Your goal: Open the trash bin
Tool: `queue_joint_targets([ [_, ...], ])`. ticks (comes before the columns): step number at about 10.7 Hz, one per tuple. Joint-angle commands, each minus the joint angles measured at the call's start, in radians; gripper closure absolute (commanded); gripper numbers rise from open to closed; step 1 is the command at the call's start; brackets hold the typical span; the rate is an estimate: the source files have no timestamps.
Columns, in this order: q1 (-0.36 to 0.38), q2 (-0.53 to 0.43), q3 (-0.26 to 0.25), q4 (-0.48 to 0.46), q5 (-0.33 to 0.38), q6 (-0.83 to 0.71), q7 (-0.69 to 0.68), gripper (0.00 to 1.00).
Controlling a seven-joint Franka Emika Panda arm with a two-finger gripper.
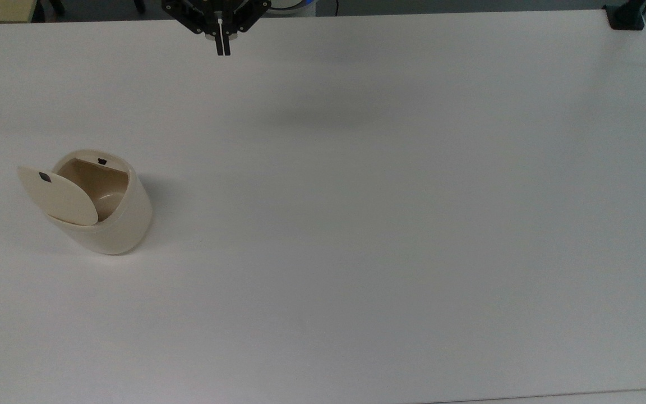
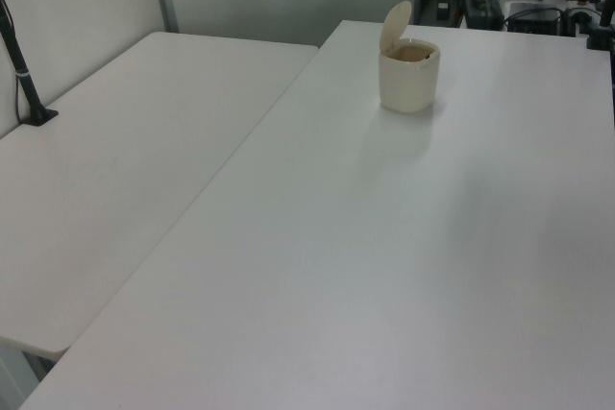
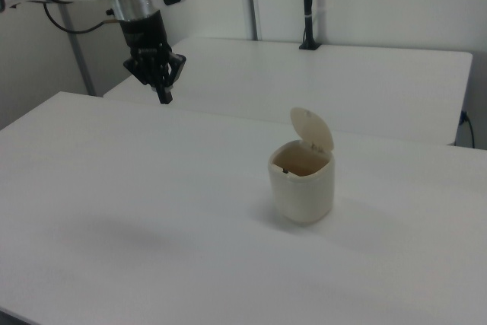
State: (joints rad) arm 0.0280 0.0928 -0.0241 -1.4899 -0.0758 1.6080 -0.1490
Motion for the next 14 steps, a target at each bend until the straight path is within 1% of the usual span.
queue_joint_targets([
  [1,0.013,-0.035,-0.011,-0.023,0.011,-0.034,0.019,0.27],
  [2,0.015,-0.036,-0.011,-0.023,0.008,-0.042,0.017,0.00],
  [8,0.012,-0.056,-0.017,-0.029,0.010,-0.036,0.020,0.00],
  [10,0.010,-0.058,-0.023,-0.024,0.031,-0.033,0.096,0.00],
  [14,0.010,-0.054,-0.022,-0.024,0.036,-0.030,0.105,0.00],
])
